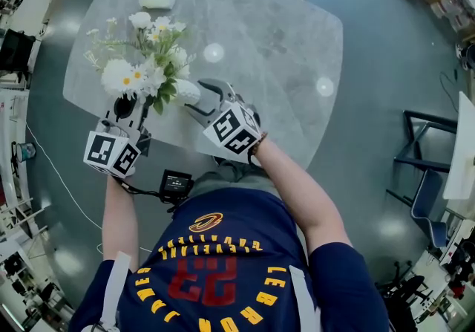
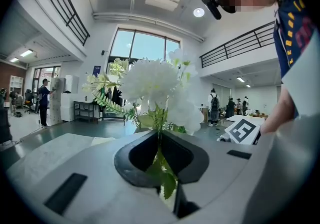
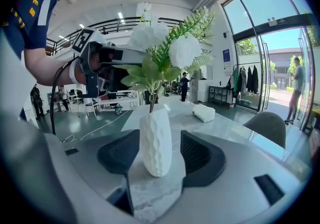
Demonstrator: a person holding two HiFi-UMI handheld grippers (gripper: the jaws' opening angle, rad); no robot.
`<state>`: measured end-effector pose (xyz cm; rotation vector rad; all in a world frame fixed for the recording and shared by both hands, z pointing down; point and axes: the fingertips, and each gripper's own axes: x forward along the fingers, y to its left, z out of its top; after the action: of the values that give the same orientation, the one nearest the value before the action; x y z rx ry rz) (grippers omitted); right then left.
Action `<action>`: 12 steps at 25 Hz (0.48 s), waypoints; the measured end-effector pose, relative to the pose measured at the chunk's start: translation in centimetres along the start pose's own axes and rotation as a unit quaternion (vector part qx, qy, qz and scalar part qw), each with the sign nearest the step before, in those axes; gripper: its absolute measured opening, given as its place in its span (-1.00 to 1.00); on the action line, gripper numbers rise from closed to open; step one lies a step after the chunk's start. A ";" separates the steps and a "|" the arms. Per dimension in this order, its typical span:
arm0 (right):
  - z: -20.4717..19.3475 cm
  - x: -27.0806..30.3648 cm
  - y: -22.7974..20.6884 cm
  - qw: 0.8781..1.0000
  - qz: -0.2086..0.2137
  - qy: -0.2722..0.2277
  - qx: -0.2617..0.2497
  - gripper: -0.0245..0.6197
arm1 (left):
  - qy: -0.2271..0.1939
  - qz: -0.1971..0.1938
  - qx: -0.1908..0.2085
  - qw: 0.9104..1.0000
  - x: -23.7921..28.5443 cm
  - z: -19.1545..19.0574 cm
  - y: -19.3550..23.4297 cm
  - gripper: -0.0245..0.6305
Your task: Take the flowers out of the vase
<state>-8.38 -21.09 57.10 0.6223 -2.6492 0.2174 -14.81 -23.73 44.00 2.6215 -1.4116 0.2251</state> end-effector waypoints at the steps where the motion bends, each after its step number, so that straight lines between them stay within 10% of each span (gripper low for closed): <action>1: 0.3 0.0 -0.1 1.000 0.000 -0.002 0.000 -0.14 | 0.000 0.000 0.000 1.000 0.0 0.3 0.1 -0.85; 12: 2.3 0.8 0.0 1.000 0.004 -0.009 0.000 -0.14 | -0.023 0.008 -0.008 1.000 -2.0 3.6 1.2 -0.85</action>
<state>-9.87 -21.92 55.39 0.6169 -2.6691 0.2141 -16.65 -23.50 40.16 2.6201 -1.4431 0.1562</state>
